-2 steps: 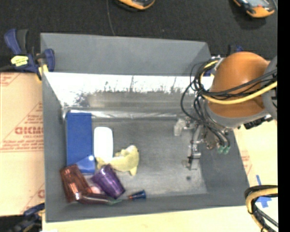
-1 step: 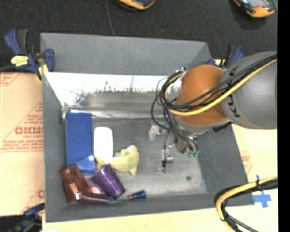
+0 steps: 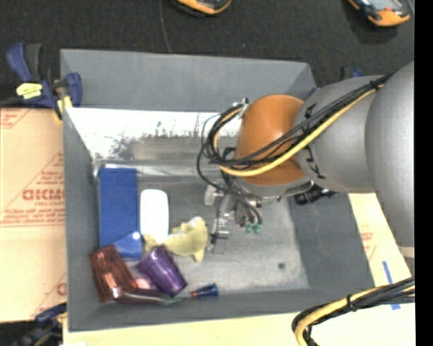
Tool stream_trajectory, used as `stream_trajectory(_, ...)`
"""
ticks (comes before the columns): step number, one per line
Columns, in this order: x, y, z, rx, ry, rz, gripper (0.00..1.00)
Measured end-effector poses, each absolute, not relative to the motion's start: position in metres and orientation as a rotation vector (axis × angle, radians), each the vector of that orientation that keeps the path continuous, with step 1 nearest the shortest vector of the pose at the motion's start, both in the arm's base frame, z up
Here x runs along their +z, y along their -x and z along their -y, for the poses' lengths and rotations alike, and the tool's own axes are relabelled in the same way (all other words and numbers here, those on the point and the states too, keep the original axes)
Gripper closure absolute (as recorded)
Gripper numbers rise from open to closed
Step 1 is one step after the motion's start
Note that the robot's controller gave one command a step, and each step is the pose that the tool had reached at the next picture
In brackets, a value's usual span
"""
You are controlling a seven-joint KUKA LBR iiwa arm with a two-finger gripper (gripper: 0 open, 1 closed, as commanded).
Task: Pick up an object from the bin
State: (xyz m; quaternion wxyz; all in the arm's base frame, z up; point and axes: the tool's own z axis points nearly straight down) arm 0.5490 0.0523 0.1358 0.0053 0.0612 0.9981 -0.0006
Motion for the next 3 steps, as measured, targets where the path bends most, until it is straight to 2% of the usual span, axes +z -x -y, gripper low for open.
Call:
stream_trajectory(1,0.129,-0.55,-0.074,-0.005,0.283,-3.119,0.0)
stream_trajectory(2,0.097,-0.553,-0.075,-0.001,0.215,-3.12,0.0)
stream_trajectory(3,0.073,-0.554,-0.064,-0.001,0.368,-3.093,1.0)
